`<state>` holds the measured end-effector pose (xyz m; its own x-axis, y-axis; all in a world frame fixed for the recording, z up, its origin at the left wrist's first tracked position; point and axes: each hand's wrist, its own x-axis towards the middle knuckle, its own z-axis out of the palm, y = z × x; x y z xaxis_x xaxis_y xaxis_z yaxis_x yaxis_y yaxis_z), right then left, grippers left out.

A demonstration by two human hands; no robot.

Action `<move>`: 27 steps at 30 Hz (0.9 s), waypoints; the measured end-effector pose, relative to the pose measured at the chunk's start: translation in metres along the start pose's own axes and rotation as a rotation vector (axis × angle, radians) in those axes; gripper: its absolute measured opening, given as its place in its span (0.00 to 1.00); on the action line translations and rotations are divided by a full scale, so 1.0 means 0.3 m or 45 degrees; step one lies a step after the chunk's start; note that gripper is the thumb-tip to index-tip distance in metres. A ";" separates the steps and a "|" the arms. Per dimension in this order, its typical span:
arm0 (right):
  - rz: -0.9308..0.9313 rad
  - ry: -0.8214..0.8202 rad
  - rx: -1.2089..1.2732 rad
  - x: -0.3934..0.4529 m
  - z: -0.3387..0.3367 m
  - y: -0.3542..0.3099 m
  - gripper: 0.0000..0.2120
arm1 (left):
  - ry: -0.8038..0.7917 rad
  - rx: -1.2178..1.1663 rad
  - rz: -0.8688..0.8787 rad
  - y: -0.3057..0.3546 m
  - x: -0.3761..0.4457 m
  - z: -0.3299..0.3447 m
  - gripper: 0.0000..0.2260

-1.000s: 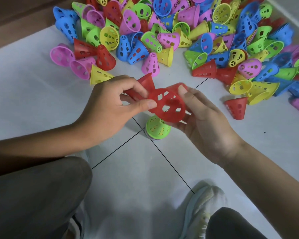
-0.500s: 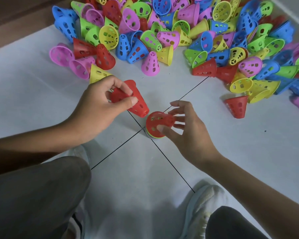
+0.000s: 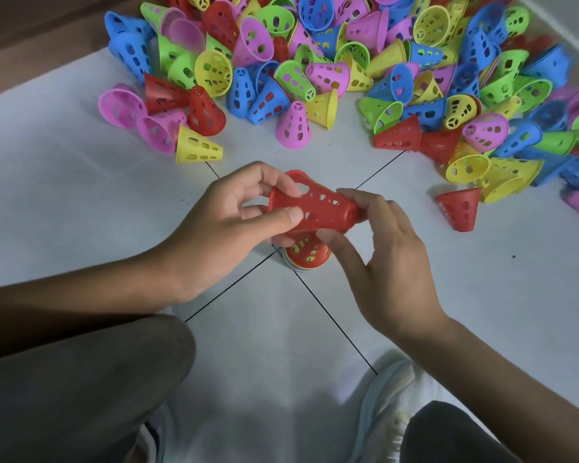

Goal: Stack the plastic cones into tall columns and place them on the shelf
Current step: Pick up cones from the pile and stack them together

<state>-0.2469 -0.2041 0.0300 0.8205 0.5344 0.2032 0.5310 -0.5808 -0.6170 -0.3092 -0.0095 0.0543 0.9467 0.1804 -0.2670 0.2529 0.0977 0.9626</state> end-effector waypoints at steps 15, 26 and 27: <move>-0.072 -0.136 -0.242 -0.034 -0.001 0.092 0.15 | 0.155 0.864 0.160 -0.109 0.055 -0.153 0.06; 0.060 -0.222 -0.109 0.176 0.015 0.162 0.16 | 0.277 1.200 0.333 -0.157 0.252 -0.330 0.07; 0.066 -0.231 -0.094 0.208 0.022 0.175 0.16 | 0.291 1.239 0.350 -0.159 0.276 -0.350 0.08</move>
<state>-0.1692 -0.1971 0.0051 0.7990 0.6007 0.0280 0.5087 -0.6504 -0.5641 -0.2638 0.1034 -0.0188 0.9613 0.2683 0.0628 0.1821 -0.7896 0.5860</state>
